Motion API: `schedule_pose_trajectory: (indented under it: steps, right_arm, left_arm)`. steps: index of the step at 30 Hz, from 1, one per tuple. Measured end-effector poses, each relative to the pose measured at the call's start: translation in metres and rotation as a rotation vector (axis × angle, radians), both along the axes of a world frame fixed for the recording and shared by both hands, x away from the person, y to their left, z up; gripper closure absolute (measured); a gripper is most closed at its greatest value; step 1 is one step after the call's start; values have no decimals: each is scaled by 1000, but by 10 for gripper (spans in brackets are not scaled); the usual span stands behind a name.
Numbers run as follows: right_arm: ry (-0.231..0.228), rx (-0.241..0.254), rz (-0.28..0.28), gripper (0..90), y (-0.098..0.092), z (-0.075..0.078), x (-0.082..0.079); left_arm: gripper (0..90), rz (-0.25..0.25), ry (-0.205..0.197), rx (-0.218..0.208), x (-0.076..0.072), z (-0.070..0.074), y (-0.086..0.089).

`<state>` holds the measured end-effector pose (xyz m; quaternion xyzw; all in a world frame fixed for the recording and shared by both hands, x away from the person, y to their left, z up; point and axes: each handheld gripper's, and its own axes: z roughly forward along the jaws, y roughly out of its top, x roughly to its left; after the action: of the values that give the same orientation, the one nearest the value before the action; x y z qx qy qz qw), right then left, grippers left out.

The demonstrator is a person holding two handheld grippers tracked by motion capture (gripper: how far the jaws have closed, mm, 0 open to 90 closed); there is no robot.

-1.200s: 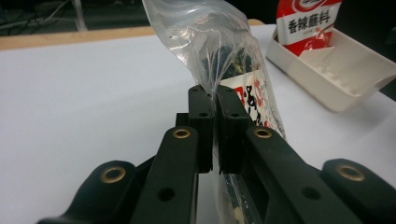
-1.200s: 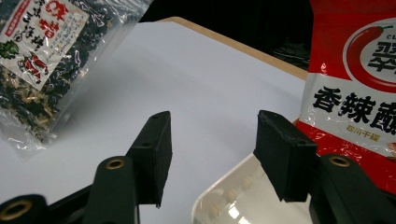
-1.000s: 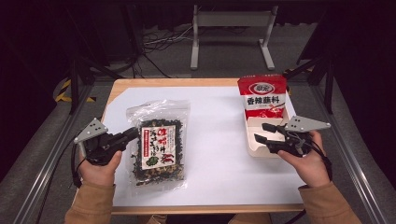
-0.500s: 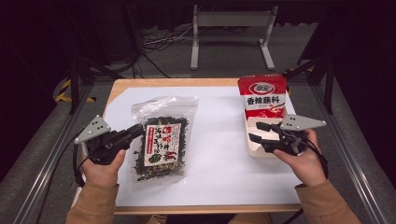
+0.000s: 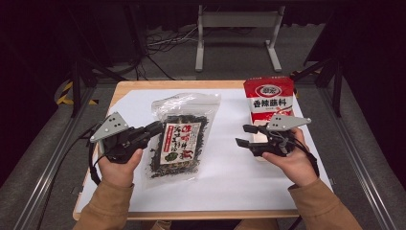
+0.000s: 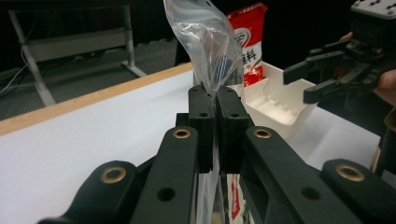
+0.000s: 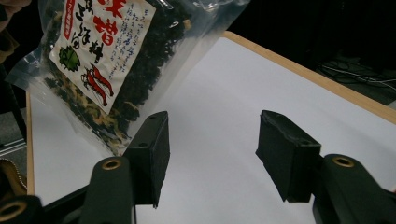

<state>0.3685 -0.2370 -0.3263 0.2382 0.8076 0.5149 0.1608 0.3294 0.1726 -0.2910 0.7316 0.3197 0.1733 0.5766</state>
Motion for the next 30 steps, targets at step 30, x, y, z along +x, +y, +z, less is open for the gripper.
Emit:
schedule_pose_trajectory:
  steps: [30]
  right_arm:
    - [133, 124, 103, 324, 32, -7, 12]
  left_arm:
    - [860, -178, -66, -23, -3, 5, -41]
